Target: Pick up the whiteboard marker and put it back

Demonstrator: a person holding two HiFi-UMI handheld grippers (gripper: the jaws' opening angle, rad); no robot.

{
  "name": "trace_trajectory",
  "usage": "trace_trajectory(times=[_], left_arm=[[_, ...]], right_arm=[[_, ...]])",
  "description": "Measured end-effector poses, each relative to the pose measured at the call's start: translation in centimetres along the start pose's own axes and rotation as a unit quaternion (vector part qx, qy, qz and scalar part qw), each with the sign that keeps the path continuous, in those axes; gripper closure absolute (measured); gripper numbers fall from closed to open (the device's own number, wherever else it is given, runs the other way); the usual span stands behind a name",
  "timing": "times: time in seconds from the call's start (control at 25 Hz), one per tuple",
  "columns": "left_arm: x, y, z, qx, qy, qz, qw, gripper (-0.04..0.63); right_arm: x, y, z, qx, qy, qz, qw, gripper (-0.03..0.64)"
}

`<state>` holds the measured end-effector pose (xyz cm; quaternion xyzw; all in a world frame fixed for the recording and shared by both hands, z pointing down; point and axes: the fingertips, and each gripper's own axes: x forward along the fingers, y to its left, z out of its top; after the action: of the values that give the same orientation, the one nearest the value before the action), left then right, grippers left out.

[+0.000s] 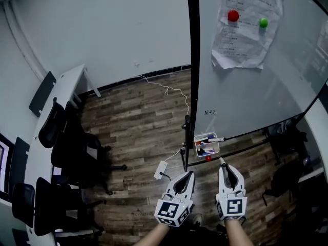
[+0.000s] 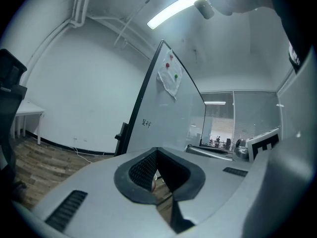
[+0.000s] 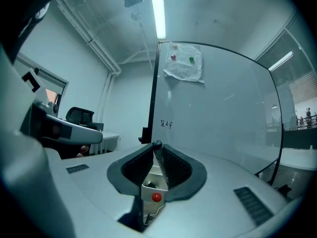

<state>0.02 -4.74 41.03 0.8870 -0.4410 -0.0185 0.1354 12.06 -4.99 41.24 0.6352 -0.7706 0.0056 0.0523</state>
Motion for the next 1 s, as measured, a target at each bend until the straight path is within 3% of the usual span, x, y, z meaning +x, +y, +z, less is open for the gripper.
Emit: trace_trajectory(times=[0.44,0.64,1.0], left_arm=[[-1.0,-1.1,1.9,0.019,-0.020,-0.005,0.9996,0.588],[-1.5,-1.5,2.5,0.023,-0.030,0.006,0.9993,0.588],[-3.5,-4.0,2.0,0.025,-0.030,0.033,0.9987,0.588]], right_arm=[[-3.7,0.8,1.9,0.007,-0.017,0.003,1.000,0.545],[-5.1,1.2,3.5,0.011,-0.024,0.006,1.000,0.545],[-9.1,1.1,2.9,0.012,-0.021,0.033,0.999,0.545]])
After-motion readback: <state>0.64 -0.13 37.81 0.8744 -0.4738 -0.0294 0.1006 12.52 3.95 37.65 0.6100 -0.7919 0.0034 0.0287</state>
